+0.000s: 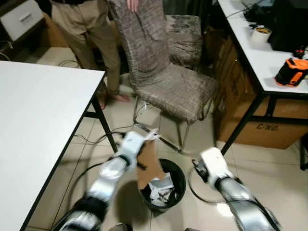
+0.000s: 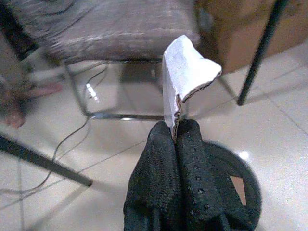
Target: Picking trash to rubbish bin
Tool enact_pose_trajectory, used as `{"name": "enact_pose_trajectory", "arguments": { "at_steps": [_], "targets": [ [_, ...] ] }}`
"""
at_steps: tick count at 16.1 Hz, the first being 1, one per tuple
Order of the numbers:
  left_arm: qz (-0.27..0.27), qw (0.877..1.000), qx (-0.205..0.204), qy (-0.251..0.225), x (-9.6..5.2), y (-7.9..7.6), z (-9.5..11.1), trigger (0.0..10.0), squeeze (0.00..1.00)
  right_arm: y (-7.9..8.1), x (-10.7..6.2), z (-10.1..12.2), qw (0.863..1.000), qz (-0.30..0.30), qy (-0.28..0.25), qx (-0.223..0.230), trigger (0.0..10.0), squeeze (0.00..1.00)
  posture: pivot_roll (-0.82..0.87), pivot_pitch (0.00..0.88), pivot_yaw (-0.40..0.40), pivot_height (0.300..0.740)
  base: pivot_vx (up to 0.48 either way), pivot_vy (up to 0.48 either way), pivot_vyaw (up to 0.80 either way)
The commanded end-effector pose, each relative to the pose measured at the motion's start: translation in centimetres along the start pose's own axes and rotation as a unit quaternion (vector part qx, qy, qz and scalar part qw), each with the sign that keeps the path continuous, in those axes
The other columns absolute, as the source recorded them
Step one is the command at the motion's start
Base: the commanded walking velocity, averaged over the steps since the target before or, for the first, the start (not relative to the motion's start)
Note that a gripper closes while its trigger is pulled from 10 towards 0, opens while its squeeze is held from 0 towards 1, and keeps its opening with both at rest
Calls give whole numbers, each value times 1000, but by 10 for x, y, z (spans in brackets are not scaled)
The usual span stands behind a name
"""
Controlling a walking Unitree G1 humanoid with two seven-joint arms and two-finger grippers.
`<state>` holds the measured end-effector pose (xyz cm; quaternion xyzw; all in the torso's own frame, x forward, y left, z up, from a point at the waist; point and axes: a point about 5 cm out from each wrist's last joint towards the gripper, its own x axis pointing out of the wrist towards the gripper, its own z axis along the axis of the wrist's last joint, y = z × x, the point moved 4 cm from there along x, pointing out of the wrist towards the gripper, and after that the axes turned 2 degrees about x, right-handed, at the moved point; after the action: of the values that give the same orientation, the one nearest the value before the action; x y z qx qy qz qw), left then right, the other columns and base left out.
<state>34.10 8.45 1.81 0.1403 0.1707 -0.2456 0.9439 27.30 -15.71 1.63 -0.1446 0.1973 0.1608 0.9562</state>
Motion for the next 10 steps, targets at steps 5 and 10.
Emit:
{"name": "enact_pose_trajectory", "arguments": {
  "at_steps": [5,10],
  "targets": [
    [16,999,43,-1,11,-7,2,10000,0,9,-47,14,998,46,9,-46,10000,0,-192,107,39,740,0,0,0],
    [23,997,68,-12,15,-2,11,10000,153,22,-62,17,995,92,36,-12,10000,0,-197,112,36,740,0,0,0]
  ]
}}
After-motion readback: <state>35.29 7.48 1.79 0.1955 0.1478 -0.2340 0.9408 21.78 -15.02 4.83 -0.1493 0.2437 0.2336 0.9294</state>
